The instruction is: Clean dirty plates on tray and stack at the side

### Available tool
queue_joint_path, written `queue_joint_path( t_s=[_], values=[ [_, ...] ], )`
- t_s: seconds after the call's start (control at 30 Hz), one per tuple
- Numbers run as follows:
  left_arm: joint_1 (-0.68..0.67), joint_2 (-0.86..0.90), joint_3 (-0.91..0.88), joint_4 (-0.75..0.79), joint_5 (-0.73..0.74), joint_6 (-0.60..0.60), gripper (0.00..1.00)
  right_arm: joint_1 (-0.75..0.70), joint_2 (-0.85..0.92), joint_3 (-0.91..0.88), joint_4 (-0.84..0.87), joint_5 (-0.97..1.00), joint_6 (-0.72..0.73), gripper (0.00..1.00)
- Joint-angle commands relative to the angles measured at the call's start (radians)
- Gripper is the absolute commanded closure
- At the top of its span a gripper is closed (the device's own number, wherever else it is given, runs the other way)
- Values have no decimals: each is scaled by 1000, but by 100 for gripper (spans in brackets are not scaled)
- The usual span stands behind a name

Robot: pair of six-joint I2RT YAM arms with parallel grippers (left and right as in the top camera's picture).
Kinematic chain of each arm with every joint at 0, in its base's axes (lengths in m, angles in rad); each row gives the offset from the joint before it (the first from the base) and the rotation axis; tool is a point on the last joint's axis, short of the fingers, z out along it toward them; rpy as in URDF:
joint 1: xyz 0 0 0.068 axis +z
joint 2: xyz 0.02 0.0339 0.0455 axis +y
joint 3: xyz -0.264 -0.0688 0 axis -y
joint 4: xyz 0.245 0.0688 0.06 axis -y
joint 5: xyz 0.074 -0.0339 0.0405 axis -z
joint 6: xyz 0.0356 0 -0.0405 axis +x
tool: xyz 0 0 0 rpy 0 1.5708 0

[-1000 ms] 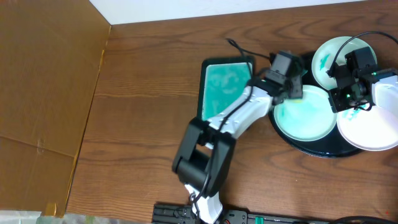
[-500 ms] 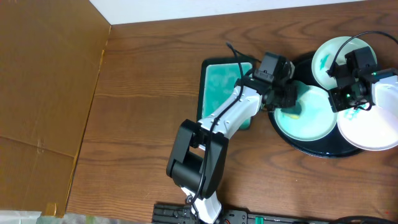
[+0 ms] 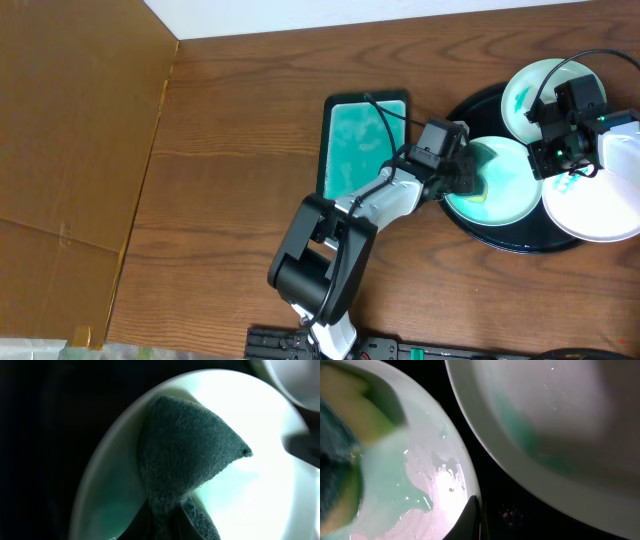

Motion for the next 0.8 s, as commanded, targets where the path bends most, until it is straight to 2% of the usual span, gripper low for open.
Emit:
queue_joint_path(
  t_s=[0.0,0.3,0.4,0.53,0.67,0.77],
  values=[
    [24,20,-47,-47,-373,-8,93,-2,20,6,0,20,-11,99],
    [24,-106,-22,-31,-446,51,93,-2,20,6,-13,21,-11,99],
    [24,-191,-22,-27,-344,51,93,-2,19,6,0,16,-11,99],
    [26,-296,-22,-35,-326,44,93,0,18,13,23,16,-11,99],
    [75,-411,-22,-50,-327,39,93,1,0,50,10,16,-11,99],
    [188,-494,-22,-97,-327,21,93,14,-38,96,3,20,-13,99]
  ],
)
